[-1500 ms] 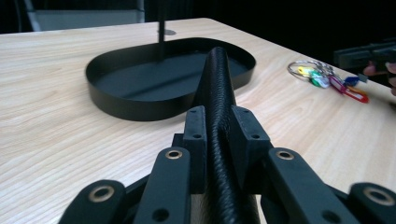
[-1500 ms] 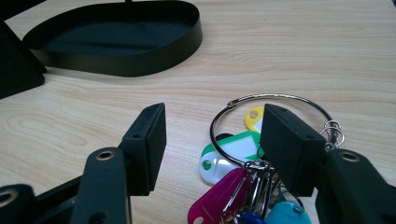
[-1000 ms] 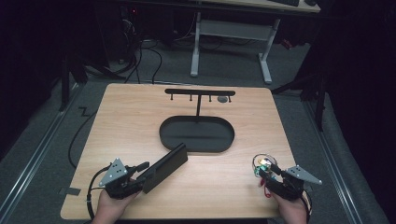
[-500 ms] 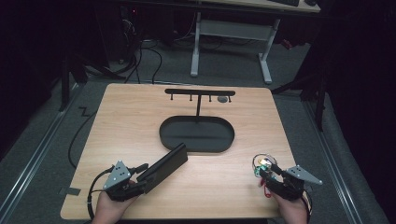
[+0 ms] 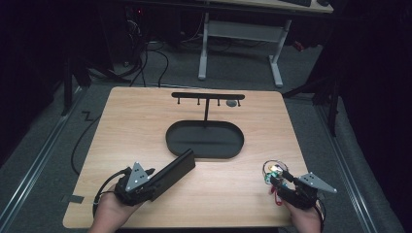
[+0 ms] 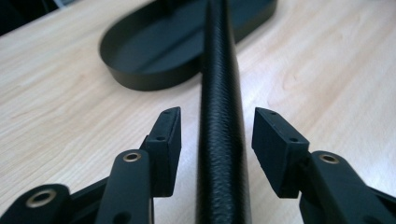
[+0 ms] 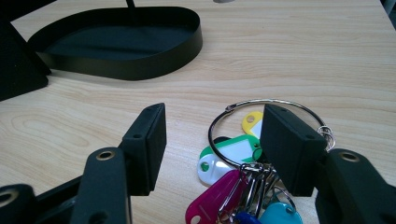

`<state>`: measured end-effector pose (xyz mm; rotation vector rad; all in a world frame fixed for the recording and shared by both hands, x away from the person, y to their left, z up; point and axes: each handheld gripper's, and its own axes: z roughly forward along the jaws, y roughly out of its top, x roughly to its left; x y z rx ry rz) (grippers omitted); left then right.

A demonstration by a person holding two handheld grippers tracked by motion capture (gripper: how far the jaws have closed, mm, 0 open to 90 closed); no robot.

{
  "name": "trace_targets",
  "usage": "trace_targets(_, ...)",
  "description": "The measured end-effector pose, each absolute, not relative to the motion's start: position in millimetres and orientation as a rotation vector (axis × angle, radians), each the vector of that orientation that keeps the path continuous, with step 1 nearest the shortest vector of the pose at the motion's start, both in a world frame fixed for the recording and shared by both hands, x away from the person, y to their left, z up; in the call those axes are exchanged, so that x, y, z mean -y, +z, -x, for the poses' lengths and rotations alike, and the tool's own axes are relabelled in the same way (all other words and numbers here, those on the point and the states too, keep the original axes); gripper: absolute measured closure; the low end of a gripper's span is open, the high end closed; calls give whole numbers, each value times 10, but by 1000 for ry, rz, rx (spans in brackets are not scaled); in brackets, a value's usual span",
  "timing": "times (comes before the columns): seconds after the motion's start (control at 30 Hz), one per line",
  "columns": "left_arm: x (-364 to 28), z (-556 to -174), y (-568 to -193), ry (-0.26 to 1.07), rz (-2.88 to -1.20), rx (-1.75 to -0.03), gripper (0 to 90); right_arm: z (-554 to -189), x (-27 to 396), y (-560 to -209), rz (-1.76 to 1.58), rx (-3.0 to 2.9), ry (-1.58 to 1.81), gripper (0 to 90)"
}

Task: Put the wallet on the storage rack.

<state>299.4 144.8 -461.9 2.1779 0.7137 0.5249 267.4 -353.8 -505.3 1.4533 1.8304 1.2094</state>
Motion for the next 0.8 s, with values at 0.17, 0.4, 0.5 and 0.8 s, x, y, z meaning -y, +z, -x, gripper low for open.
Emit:
trace_targets(0.17,-1397,-3049,-4588,481,-2251,-719,568,-2687,3563,-5055,-1464,-1827,1222,415)
trace_targets(0.4,-1330,-3185,-4513,421,-2351,-781,568,-2674,3568,-5039,-1462,-1823,1234,413)
trace_targets(0.5,-1301,-3234,-4451,410,-2387,-782,581,-2676,3566,-5040,-1458,-1826,1234,413)
trace_targets(0.8,-1205,-3337,-4471,346,-2500,-810,619,-2678,3569,-5044,-1457,-1830,1233,413)
